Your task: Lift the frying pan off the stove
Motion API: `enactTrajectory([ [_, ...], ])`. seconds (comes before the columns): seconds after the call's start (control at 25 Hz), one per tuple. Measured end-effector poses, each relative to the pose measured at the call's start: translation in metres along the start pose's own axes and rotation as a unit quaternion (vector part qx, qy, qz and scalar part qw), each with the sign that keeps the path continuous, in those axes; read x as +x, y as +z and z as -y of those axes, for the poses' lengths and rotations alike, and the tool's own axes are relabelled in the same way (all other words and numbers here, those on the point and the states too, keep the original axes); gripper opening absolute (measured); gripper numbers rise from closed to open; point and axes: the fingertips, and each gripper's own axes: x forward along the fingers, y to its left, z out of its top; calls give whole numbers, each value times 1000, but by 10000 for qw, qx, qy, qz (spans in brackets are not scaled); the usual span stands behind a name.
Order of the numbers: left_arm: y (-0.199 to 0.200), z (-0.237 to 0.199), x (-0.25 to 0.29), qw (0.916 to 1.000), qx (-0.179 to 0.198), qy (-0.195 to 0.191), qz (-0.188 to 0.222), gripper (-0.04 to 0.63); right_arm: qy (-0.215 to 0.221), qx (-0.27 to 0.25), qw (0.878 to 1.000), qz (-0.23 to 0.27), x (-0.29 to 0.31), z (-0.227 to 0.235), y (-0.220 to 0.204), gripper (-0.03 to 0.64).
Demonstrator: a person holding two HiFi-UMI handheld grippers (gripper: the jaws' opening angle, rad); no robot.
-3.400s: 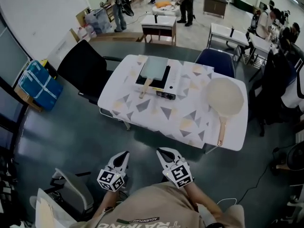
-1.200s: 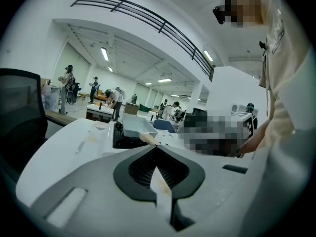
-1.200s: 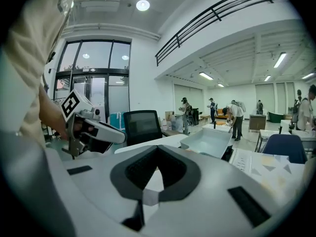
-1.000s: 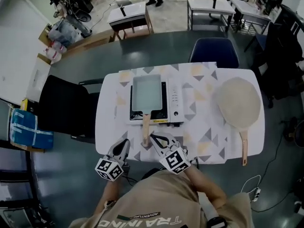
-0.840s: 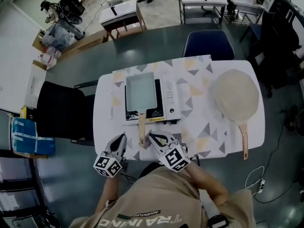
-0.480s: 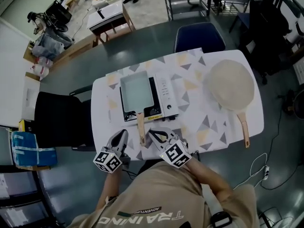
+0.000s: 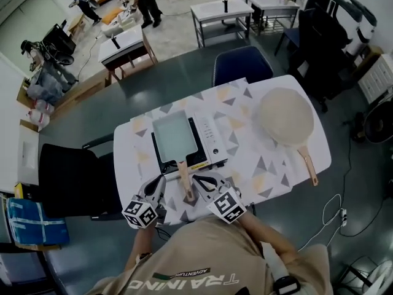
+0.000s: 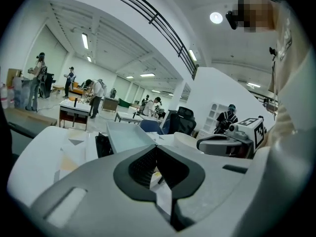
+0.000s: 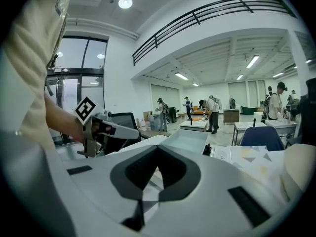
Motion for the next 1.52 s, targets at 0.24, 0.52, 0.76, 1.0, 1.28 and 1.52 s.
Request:
enactTrajectory([
  [0.24,-12,9,25,9962,-227,-821,-201,0,-512,169,9985,-70,-2,10,-3,3],
  [0.52,-35,16,45,9695,-1718,-1603,-693,2,-1043,179,9940,-267,-18,14,-18,3],
  [0.76,-47,19,56,9029,-3604,-1967,-1274,183,-1208,308,9918,-285,-16,14,-22,3],
  [1.0,-57,23,65,8809,-3991,-2057,-1497,189,-1243,334,9912,-320,-13,18,-24,3],
  [1.28,-62,27,80,8494,-4394,-2354,-1734,195,-1259,308,9907,-419,-14,21,-26,3],
  [1.52,-60,35,102,8215,-4699,-2687,-1791,195,-1455,474,9869,-508,-26,27,-32,3],
])
